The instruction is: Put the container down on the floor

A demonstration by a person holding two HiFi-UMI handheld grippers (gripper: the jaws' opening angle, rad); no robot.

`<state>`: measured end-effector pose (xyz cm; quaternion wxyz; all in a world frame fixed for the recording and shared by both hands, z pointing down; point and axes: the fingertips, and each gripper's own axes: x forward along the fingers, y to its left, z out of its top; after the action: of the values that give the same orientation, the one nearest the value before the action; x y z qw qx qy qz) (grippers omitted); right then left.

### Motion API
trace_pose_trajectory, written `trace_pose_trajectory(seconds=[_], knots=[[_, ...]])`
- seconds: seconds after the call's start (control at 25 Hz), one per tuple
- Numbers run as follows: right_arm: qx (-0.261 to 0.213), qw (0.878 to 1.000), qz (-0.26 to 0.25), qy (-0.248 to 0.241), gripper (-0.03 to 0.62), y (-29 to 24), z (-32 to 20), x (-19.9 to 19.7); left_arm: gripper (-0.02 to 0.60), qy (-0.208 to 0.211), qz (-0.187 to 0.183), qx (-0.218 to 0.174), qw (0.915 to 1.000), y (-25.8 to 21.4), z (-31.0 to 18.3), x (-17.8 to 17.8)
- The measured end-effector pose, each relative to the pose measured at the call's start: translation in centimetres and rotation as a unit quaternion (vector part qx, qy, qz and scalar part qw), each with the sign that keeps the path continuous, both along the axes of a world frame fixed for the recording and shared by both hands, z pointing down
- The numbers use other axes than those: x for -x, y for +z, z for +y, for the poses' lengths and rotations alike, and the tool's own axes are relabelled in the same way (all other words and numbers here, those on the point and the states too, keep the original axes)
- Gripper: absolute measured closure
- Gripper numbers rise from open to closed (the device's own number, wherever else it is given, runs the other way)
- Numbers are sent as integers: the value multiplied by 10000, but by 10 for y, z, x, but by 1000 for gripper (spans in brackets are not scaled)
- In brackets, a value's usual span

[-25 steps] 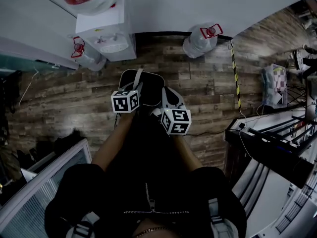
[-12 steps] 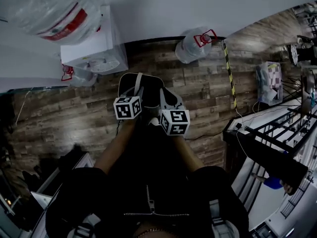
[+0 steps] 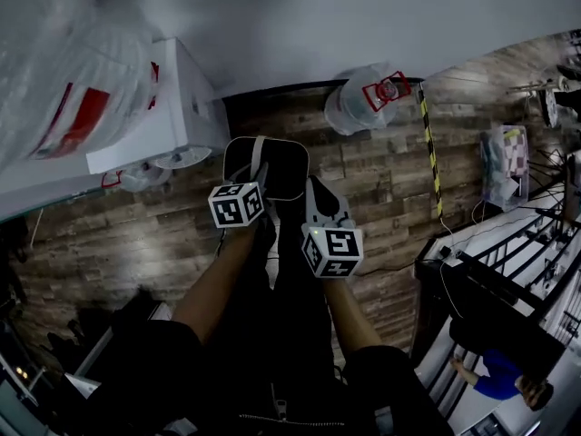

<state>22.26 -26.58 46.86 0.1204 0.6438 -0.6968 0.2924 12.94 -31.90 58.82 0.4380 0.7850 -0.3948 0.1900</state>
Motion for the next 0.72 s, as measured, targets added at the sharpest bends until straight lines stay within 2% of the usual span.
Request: trace_pose_trajectory(seconds=[0.28,0.48,0.72], knots=[[379,9986,-332,-152,585,102,-56,-26,523,-340,38,44,9994,93,-77,-22],[591,9961,-578,-298,585,163,-84,-35,523,-519,-151,57,9985,159,-123,-17],[707,9953,-500,-437,585,223,-108,-45,523,-701,-124,77,9974,240,-165,-22]])
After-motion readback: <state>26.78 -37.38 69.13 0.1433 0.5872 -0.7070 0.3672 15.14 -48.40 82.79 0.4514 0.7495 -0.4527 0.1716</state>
